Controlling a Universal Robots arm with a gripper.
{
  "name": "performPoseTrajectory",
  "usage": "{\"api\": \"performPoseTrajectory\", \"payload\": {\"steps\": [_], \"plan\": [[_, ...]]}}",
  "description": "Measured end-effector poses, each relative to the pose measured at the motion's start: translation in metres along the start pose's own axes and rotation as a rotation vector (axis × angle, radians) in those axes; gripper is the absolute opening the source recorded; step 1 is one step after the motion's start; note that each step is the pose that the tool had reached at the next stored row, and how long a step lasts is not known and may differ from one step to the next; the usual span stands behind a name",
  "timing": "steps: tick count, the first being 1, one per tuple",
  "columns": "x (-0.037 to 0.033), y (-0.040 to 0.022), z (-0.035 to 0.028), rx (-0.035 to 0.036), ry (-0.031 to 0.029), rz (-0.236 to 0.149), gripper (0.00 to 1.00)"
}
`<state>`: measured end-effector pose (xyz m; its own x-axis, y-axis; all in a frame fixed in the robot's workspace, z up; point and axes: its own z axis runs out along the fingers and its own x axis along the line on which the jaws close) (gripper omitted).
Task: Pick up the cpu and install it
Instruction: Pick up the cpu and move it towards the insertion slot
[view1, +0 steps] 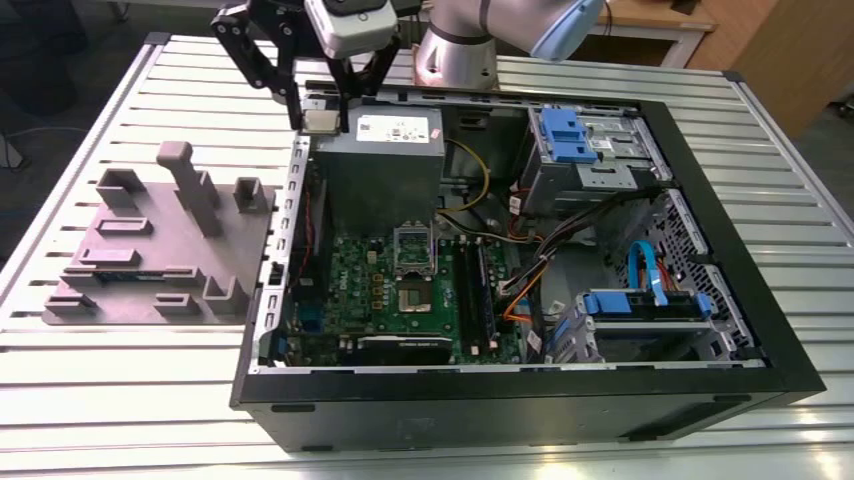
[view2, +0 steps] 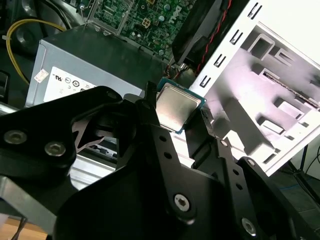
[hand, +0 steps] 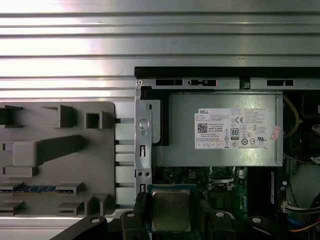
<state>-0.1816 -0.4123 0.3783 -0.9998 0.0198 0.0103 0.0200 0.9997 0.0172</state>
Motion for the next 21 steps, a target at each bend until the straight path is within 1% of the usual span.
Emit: {"api": "performPoseTrajectory", "payload": {"steps": [12, 21], "plan": [[-0.0083, 0.0002, -0.0001, 0.0, 0.0, 0.0, 0.47], [-0.0131, 0.0003, -0.0001, 0.0, 0.0, 0.0, 0.47]]}}
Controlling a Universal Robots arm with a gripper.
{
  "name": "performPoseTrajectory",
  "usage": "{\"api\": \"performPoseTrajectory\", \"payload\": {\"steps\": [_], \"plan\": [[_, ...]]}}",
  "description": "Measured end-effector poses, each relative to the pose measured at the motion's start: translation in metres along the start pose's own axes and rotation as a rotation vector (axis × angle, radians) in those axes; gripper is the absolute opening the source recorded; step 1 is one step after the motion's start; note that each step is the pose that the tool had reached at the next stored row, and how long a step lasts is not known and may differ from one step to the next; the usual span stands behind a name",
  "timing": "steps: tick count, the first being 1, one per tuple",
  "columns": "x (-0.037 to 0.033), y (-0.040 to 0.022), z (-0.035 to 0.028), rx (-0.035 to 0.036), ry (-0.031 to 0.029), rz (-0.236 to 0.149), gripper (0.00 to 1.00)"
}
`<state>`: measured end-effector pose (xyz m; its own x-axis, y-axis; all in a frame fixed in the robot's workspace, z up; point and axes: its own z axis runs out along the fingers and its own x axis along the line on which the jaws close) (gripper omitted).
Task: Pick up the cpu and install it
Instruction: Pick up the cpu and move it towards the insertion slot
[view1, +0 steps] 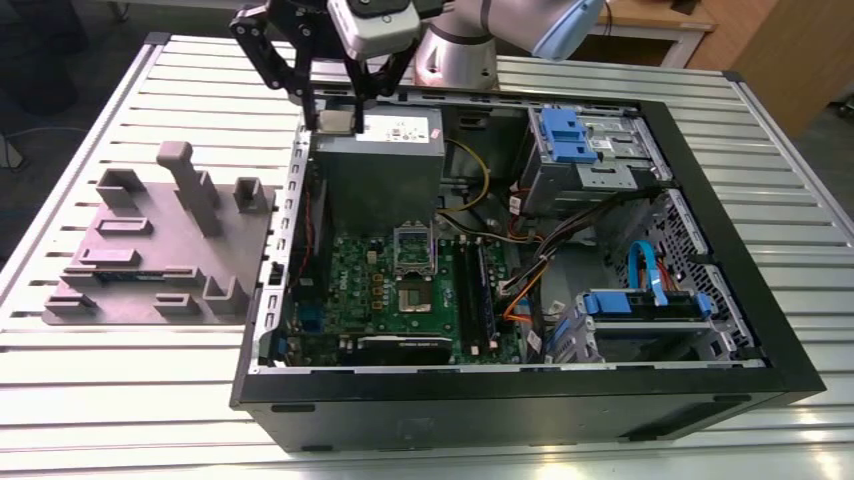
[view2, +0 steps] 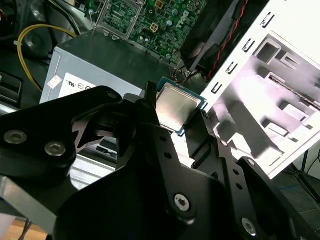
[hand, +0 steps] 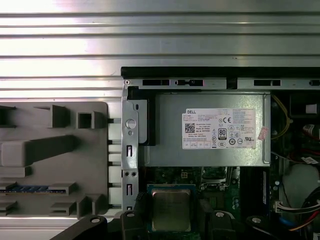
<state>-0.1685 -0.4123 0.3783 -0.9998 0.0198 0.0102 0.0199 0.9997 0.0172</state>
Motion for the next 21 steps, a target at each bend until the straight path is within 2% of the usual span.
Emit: {"api": "performPoseTrajectory", "payload": {"steps": [21], "plan": [[-0.0099, 0.0002, -0.0001, 0.0, 0.0, 0.0, 0.47]]}}
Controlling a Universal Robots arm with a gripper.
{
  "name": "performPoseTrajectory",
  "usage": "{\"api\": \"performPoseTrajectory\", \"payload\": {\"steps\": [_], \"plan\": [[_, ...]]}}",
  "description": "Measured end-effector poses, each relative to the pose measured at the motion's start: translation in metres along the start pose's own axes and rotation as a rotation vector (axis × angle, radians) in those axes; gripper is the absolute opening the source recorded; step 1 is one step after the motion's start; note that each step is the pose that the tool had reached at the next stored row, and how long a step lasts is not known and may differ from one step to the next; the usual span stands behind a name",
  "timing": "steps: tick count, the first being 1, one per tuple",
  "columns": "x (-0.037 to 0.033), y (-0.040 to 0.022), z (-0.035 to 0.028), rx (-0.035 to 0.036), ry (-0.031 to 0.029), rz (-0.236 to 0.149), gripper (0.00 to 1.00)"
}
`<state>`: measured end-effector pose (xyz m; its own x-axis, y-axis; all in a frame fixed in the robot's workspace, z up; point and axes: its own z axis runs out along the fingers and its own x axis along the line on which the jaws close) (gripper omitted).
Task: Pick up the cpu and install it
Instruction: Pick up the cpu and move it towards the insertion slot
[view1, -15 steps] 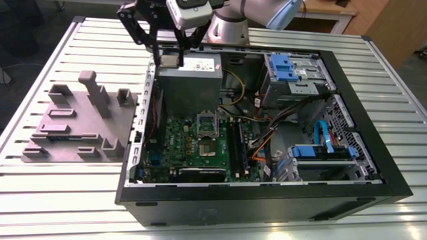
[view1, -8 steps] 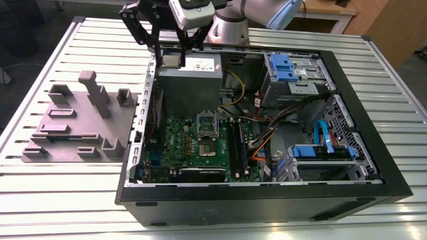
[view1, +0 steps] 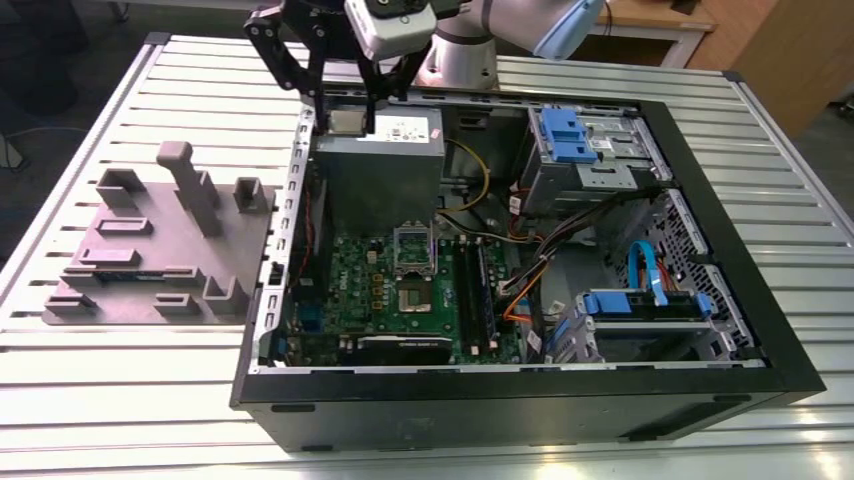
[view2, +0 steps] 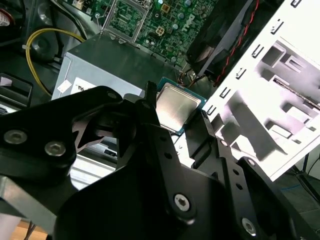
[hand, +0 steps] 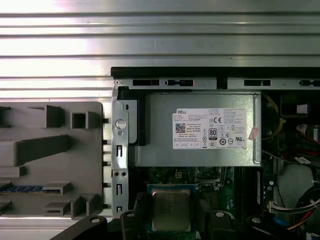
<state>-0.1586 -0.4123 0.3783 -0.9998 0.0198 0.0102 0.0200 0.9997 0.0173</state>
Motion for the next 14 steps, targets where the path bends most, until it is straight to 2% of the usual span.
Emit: {"api": "performPoseTrajectory", "payload": {"steps": [14], "plan": [[-0.0069, 0.0001, 0.0, 0.0, 0.0, 0.0, 0.47]]}}
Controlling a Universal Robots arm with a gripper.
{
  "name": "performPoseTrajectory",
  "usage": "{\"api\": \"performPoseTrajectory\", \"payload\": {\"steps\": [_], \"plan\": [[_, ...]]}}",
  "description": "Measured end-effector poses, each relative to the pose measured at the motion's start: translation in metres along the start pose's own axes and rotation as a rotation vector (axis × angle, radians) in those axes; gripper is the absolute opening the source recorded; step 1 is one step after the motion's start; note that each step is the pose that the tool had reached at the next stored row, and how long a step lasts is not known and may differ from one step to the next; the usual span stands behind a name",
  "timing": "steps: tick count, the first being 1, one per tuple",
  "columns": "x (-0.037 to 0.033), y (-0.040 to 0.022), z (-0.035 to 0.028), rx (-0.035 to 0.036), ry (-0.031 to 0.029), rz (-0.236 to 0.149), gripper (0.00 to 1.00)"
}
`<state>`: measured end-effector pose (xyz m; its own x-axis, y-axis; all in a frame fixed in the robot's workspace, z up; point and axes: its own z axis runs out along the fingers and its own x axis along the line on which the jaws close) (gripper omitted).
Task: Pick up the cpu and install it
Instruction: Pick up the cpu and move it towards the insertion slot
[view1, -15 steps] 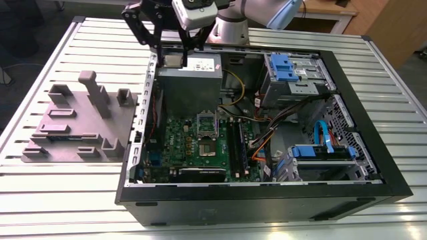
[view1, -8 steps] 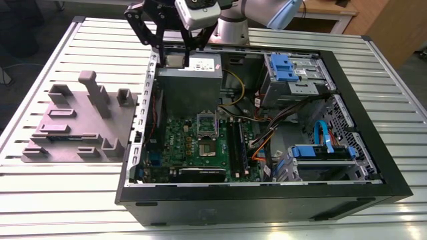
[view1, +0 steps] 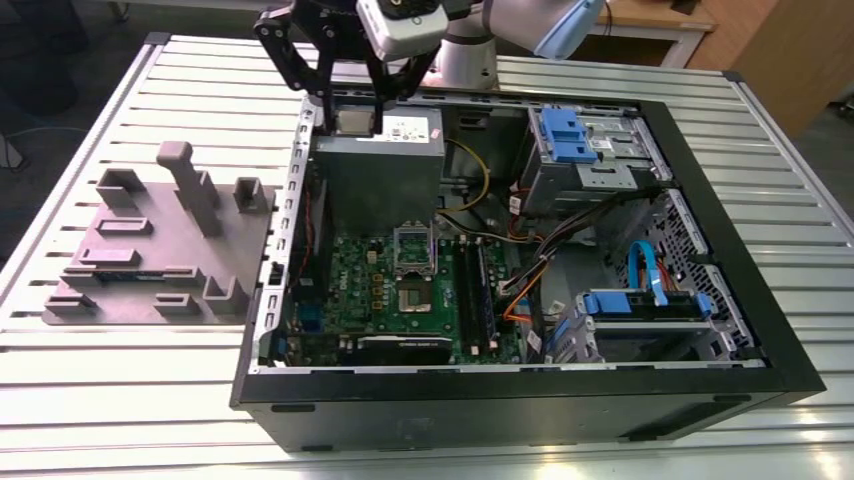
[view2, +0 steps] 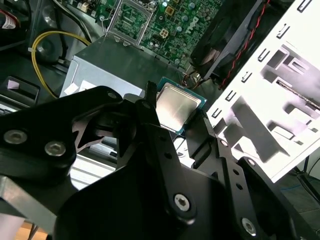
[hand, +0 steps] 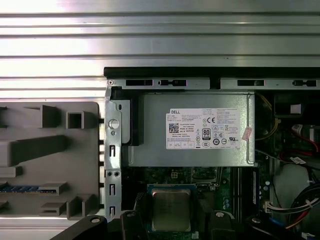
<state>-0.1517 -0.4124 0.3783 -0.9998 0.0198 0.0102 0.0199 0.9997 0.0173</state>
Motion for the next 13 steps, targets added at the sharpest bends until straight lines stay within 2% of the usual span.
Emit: {"api": "performPoseTrajectory", "payload": {"steps": [13], "plan": [[-0.0032, 0.0001, -0.0001, 0.0, 0.0, 0.0, 0.47]]}}
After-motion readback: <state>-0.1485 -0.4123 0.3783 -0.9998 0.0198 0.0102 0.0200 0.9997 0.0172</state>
